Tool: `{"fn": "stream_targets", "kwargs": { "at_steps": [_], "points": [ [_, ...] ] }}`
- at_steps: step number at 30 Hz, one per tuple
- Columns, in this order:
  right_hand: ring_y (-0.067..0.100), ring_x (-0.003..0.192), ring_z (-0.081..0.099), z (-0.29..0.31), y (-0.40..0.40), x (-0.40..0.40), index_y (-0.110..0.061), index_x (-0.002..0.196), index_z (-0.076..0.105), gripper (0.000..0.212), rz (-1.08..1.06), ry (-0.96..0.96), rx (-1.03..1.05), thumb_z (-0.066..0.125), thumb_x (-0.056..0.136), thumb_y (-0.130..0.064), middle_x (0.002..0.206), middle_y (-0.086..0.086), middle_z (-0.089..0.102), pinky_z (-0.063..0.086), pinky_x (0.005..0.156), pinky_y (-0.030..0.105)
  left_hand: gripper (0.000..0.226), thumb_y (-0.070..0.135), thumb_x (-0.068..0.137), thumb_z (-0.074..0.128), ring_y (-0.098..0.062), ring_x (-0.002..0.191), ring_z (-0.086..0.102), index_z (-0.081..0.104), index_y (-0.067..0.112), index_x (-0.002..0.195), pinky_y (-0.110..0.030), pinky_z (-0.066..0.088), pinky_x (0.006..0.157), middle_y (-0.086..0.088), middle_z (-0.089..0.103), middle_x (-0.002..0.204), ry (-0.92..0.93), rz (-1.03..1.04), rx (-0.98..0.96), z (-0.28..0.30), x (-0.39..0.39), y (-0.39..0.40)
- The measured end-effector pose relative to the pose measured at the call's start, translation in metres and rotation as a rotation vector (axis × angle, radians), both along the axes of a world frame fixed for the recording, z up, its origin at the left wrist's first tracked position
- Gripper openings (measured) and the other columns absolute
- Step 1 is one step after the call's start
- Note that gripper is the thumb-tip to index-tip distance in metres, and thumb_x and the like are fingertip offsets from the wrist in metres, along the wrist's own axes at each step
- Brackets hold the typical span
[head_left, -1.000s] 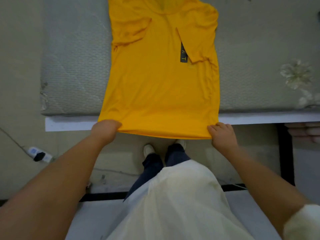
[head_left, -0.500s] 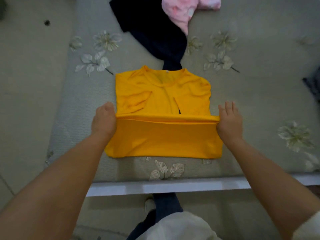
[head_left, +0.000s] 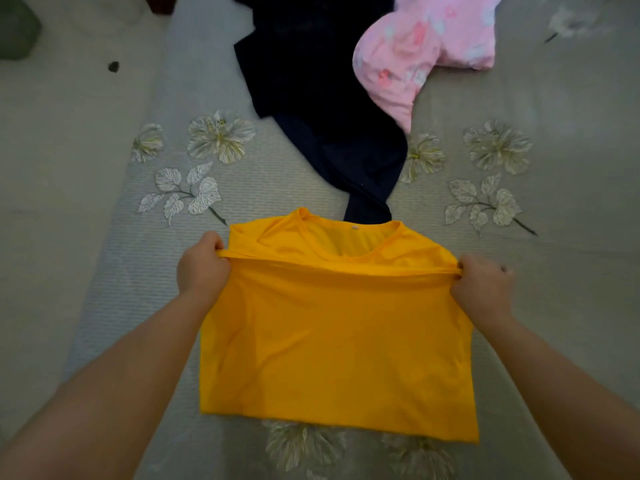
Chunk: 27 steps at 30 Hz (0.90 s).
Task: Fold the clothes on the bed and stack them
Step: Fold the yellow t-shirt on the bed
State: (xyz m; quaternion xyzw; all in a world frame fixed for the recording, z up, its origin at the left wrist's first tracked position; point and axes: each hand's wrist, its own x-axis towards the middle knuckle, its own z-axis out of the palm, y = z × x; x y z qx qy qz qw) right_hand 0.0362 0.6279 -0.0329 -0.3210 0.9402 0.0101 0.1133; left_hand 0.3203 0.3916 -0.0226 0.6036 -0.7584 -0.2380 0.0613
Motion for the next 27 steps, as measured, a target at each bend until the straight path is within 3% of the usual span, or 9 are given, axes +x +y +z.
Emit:
{"fn": "stream_targets", "kwargs": {
  "at_steps": [6, 9, 11, 15, 18, 20, 22, 24, 27],
  "points": [
    [0.037, 0.088, 0.057, -0.022, -0.046, -0.036, -0.001, 0.098, 0.061, 0.023, -0.049, 0.093, 0.061, 0.050, 0.077, 0.001, 0.085, 0.024, 0.064, 0.022, 0.101, 0.043, 0.023, -0.004, 0.081, 0.049, -0.038, 0.092, 0.055, 0.062, 0.002, 0.099, -0.034, 0.036, 0.065, -0.024, 0.062, 0.098, -0.198, -0.098, 0.056, -0.029, -0.042, -0.056],
    [0.041, 0.097, 0.054, -0.033, -0.062, -0.049, 0.003, 0.110, 0.057, 0.031, -0.160, 0.122, 0.037, 0.046, 0.081, 0.000, 0.097, 0.028, 0.061, 0.027, 0.102, 0.048, 0.036, 0.006, 0.086, 0.052, -0.039, 0.107, 0.052, 0.050, 0.004, 0.123, -0.040, 0.042, 0.081, -0.023, 0.057, 0.116, -0.135, 0.030, 0.028, -0.041, -0.059, -0.081],
    [0.043, 0.102, 0.050, -0.039, -0.067, -0.048, 0.008, 0.111, 0.056, 0.032, -0.217, 0.089, -0.033, 0.047, 0.081, 0.003, 0.105, 0.031, 0.058, 0.032, 0.093, 0.047, 0.044, 0.008, 0.088, 0.052, -0.038, 0.117, 0.044, 0.043, 0.001, 0.130, -0.045, 0.036, 0.095, -0.025, 0.050, 0.127, -0.070, 0.024, -0.013, -0.050, -0.062, -0.082],
    [0.049, 0.085, 0.060, -0.050, -0.068, -0.007, 0.014, 0.085, 0.064, 0.024, 0.159, 0.072, -0.290, 0.050, 0.066, 0.010, 0.092, 0.033, 0.063, 0.045, 0.078, 0.055, 0.041, 0.003, 0.087, 0.052, -0.040, 0.133, 0.030, 0.046, -0.005, 0.127, -0.049, 0.021, 0.108, -0.026, 0.036, 0.140, -0.078, -0.375, -0.029, -0.069, -0.048, -0.037],
    [0.050, 0.102, 0.057, -0.065, -0.062, 0.042, 0.007, 0.095, 0.067, 0.035, 0.359, 0.062, -0.293, 0.043, 0.077, -0.011, 0.110, 0.029, 0.062, 0.037, 0.085, 0.068, 0.040, 0.013, 0.082, 0.050, -0.052, 0.123, 0.037, 0.058, -0.007, 0.116, -0.063, 0.023, 0.099, -0.033, 0.045, 0.130, -0.084, -0.530, -0.135, -0.084, -0.028, 0.001],
    [0.048, 0.110, 0.053, -0.075, -0.058, 0.067, 0.000, 0.106, 0.066, 0.043, 0.404, 0.025, -0.216, 0.040, 0.080, -0.023, 0.120, 0.025, 0.058, 0.032, 0.087, 0.069, 0.050, 0.025, 0.084, 0.040, -0.052, 0.126, 0.033, 0.053, -0.006, 0.122, -0.060, 0.019, 0.102, -0.034, 0.041, 0.133, -0.103, -0.409, -0.120, -0.089, -0.015, 0.010],
    [0.049, 0.115, 0.048, -0.084, -0.053, 0.079, -0.002, 0.116, 0.062, 0.050, 0.348, -0.032, -0.127, 0.037, 0.082, -0.030, 0.127, 0.025, 0.053, 0.028, 0.089, 0.070, 0.053, 0.028, 0.090, 0.044, -0.047, 0.129, 0.030, 0.041, -0.007, 0.130, -0.048, 0.019, 0.107, -0.033, 0.035, 0.137, -0.082, -0.123, -0.004, -0.091, -0.005, 0.006],
    [0.048, 0.123, 0.039, -0.091, -0.045, 0.081, -0.003, 0.124, 0.055, 0.056, 0.235, -0.109, -0.071, 0.033, 0.084, -0.035, 0.134, 0.025, 0.045, 0.024, 0.096, 0.068, 0.046, 0.025, 0.093, 0.050, -0.041, 0.117, 0.041, 0.044, -0.009, 0.124, -0.041, 0.028, 0.096, -0.031, 0.046, 0.125, -0.046, 0.109, 0.080, -0.091, -0.002, -0.006],
    [0.039, 0.134, 0.026, -0.096, -0.038, 0.079, -0.008, 0.133, 0.045, 0.062, 0.155, -0.183, -0.038, 0.025, 0.085, -0.042, 0.143, 0.020, 0.035, 0.014, 0.105, 0.061, 0.029, 0.021, 0.094, 0.048, -0.034, 0.100, 0.052, 0.056, -0.005, 0.105, -0.034, 0.035, 0.077, -0.024, 0.058, 0.106, 0.025, 0.246, 0.138, -0.092, -0.005, -0.023]
  ]
}}
